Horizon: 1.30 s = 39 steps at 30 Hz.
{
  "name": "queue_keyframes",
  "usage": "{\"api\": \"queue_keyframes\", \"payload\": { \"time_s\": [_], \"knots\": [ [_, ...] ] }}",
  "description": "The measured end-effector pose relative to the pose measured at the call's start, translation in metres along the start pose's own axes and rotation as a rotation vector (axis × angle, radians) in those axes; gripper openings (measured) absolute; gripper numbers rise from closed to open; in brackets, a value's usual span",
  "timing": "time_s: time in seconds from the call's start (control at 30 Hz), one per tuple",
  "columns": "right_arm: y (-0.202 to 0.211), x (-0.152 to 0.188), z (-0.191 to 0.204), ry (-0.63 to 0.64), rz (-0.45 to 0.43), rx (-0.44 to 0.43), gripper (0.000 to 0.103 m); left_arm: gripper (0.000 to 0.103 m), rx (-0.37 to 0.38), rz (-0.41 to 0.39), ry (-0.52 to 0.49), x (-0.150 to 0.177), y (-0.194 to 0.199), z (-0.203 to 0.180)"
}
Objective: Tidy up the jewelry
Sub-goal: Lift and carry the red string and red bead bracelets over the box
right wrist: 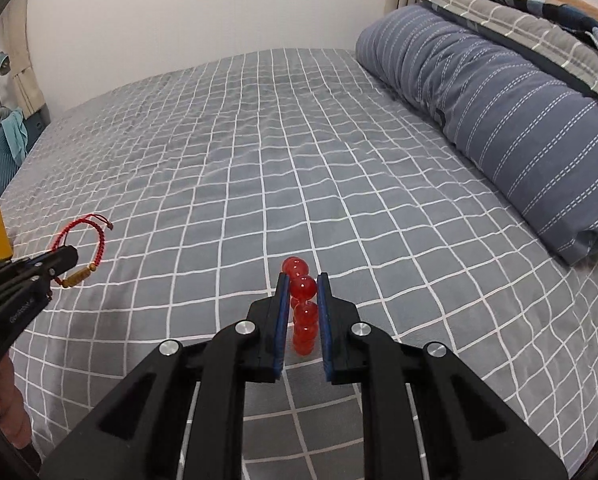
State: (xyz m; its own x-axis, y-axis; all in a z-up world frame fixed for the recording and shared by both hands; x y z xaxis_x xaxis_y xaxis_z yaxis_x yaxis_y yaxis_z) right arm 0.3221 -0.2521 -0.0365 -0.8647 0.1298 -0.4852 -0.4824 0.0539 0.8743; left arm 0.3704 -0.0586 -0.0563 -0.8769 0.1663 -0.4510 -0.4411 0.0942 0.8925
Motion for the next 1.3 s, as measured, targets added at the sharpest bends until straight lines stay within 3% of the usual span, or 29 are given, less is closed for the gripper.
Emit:
{"api": "queue_keyframes", "payload": {
  "time_s": [0.43, 0.8, 1.3],
  "knots": [
    [0.047, 0.009, 0.012, 0.013, -0.042, -0.028, 0.013, 0.007, -0.007, -0.032, 0.010, 0.018, 0.040, -0.014],
    [0.094, 0.016, 0.024, 0.027, -0.098, -0.067, 0.013, 0.007, -0.029, -0.003, 0.038, 0.053, 0.059, 0.000],
    [0.135, 0.035, 0.069, 0.090, -0.108, -0.132, 0.013, 0.007, -0.105, -0.051, 0.078, 0.087, 0.126, 0.025]
  ]
}}
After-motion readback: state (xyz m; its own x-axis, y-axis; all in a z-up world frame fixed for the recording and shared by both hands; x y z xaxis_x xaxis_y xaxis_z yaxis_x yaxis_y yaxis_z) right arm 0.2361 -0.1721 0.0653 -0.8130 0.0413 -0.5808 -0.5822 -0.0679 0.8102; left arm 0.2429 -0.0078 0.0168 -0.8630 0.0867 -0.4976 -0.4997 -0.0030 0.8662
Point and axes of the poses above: each gripper's, at about its wrist camera, not at the fingertips, and y roughly against the way its jaws point, z to its left, x to its underside, the point moved 9 cm from there along -y, roughly the way its jaws point, and after that the axes turned 13 degrees about z, right-handed, at the moved point
